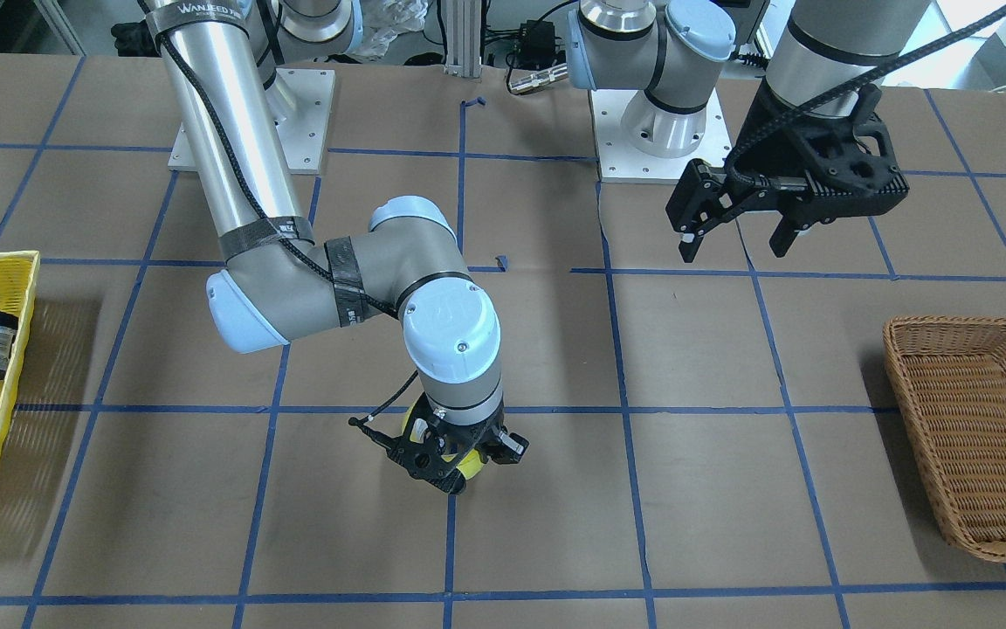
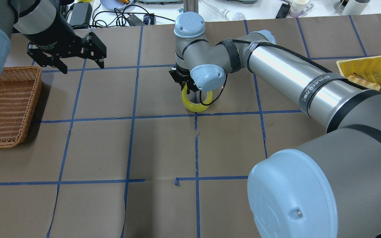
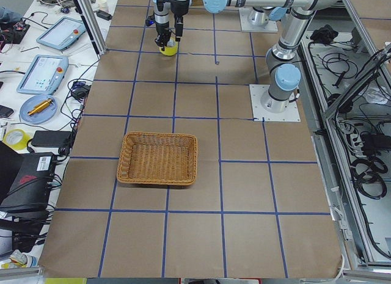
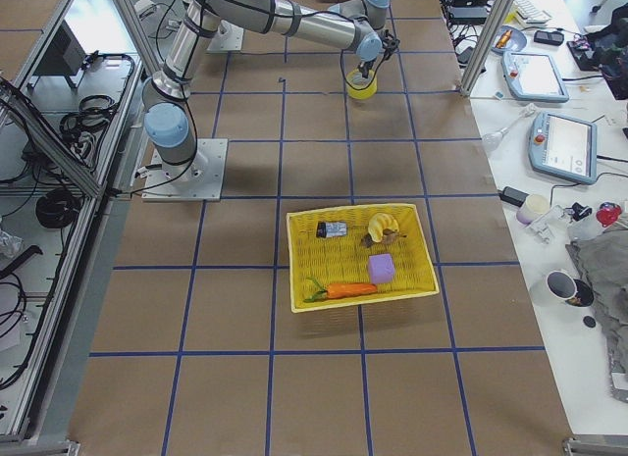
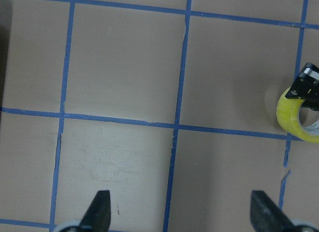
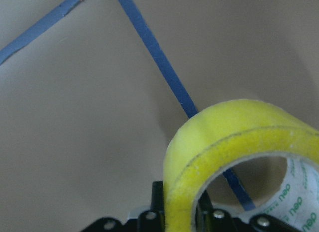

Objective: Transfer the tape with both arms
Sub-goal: 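Lift the tape roll out of the crate and carry it toward table center, then set the tape roll on the table, release, and raise the right gripper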

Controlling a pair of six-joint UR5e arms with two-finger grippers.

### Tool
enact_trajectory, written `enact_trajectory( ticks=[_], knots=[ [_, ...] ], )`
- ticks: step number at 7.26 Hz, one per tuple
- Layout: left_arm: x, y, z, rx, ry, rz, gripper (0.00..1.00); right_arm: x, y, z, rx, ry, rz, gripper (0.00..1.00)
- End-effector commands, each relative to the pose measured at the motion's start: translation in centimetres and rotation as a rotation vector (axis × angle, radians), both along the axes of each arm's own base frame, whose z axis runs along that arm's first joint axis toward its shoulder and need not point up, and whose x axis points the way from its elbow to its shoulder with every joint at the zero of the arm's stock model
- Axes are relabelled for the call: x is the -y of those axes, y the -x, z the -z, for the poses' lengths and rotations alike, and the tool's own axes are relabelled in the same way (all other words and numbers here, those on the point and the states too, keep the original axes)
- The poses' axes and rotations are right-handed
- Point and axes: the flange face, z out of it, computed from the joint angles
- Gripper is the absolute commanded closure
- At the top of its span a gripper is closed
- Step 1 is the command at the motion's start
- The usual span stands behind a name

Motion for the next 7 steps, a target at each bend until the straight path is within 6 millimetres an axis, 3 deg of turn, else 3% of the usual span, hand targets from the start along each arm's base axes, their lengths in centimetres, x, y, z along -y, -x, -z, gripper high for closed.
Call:
enact_trajectory(
  ticks=[1,2,3,4,6,7],
  knots=[
    [-0.2,0.2,0.1,0.001,0.003,0.002,0.0,-0.4,0.2,-0.1,-0.01,-0.002,-0.007,0.1],
    [-0.1,0.0,0.2,-0.002,0.0,-0.002,0.0,-0.5,0.3,-1.2,-0.008,0.011,-0.002,0.0],
    [-0.1,-0.1,0.1,-0.001,0.003,-0.004,0.0,0.1,1.5,-3.7,-0.006,0.029,0.003,0.0],
    [-0.2,0.2,0.1,-0.001,0.003,0.002,0.0,0.5,4.1,-8.0,-0.018,0.045,-0.075,0.0],
    [1.2,1.0,2.0,-0.011,-0.032,0.002,0.0,1.3,18.3,-17.5,-0.058,0.071,-0.264,0.0],
    [1.3,4.1,3.3,-0.013,-0.041,0.032,0.0,0.0,23.3,-21.0,-0.07,0.061,-0.335,0.0]
  ],
)
